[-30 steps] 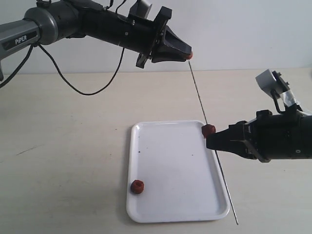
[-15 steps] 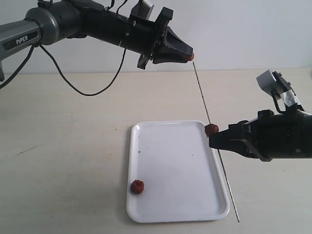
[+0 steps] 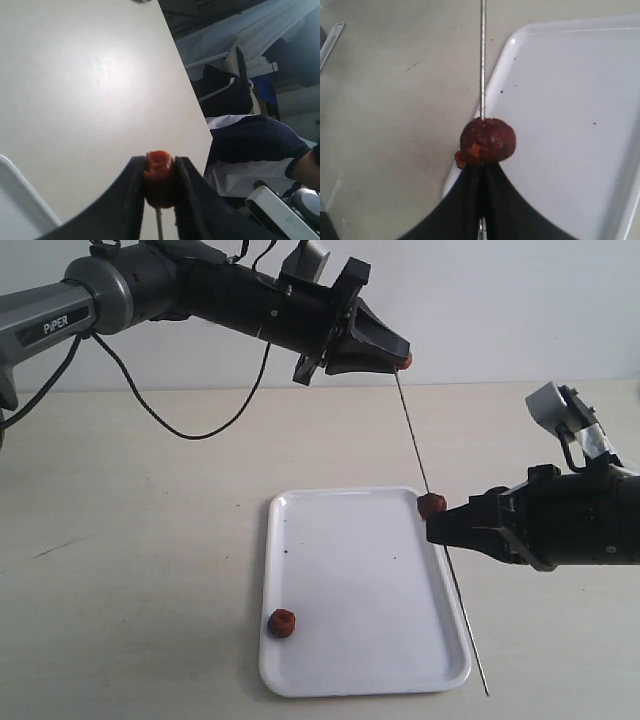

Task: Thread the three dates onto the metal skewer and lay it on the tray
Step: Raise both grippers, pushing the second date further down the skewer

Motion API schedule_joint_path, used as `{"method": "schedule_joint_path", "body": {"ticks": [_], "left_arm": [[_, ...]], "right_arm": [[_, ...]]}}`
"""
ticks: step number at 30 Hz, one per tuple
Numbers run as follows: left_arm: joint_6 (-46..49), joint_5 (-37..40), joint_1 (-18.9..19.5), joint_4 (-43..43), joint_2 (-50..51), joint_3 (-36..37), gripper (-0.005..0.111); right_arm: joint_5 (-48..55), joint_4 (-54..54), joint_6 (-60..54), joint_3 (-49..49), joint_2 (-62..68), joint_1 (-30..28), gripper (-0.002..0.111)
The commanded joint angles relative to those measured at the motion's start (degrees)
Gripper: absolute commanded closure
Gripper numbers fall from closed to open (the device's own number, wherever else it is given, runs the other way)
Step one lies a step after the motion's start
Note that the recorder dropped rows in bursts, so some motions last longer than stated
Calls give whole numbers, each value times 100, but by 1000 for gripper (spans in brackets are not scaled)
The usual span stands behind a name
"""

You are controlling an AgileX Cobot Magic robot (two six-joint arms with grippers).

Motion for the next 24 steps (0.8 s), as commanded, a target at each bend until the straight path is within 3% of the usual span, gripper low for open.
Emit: {"method": "schedule_joint_path", "body": {"ticks": [1,14,24], "left_arm": [[39,-32,-12,-104,-78,9,86],[39,-132,-12,-104,-78,9,86],[132,-549,-19,-304,-78,9,86]], "right_arm": [[67,162,-78,13,-46,-23,108],[58,525,-106,-52,-46,-23,108],[-3,525,872,-702,-46,-23,108]]}}
